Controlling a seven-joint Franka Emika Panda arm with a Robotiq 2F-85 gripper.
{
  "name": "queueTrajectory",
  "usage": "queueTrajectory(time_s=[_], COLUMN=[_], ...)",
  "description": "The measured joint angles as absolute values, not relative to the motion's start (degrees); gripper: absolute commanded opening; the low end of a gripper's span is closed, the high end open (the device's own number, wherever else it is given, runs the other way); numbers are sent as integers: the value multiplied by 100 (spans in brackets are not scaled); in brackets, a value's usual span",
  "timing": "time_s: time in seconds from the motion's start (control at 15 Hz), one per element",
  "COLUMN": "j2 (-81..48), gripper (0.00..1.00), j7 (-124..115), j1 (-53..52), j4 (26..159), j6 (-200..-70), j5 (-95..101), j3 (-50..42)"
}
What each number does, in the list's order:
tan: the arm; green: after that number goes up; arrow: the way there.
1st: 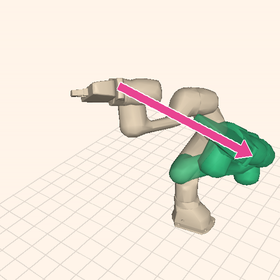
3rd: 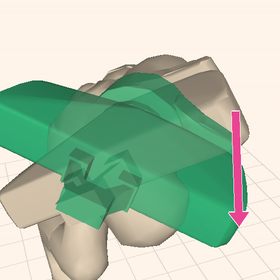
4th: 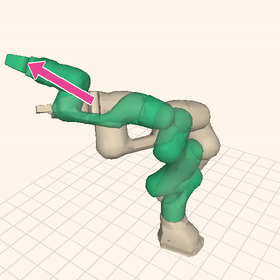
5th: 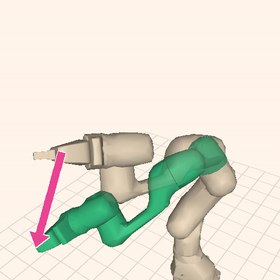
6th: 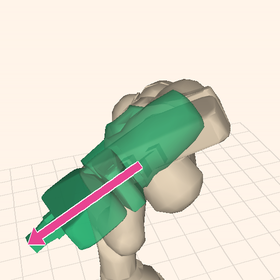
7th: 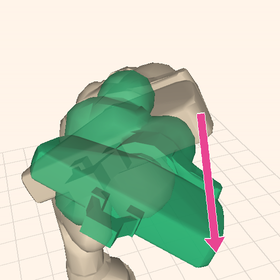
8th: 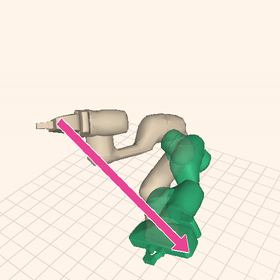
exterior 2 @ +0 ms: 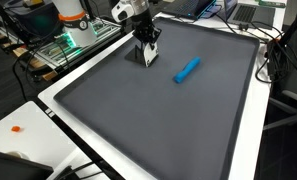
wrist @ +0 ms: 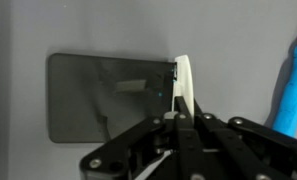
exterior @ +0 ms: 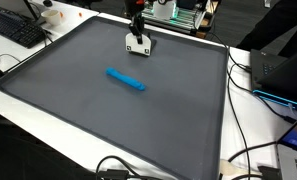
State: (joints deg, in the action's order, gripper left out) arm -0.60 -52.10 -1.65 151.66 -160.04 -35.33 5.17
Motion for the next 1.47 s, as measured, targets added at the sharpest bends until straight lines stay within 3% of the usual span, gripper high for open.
queueTrajectory(time_s=[0.87, 1.47], j2=[267, 735], gripper=[1, 1], j7=[-5151, -4685], j1=[-205, -185], j4=[15154, 14305], j6=[-16348, -14156], j5=[-3591, -1539], j3=[532, 487])
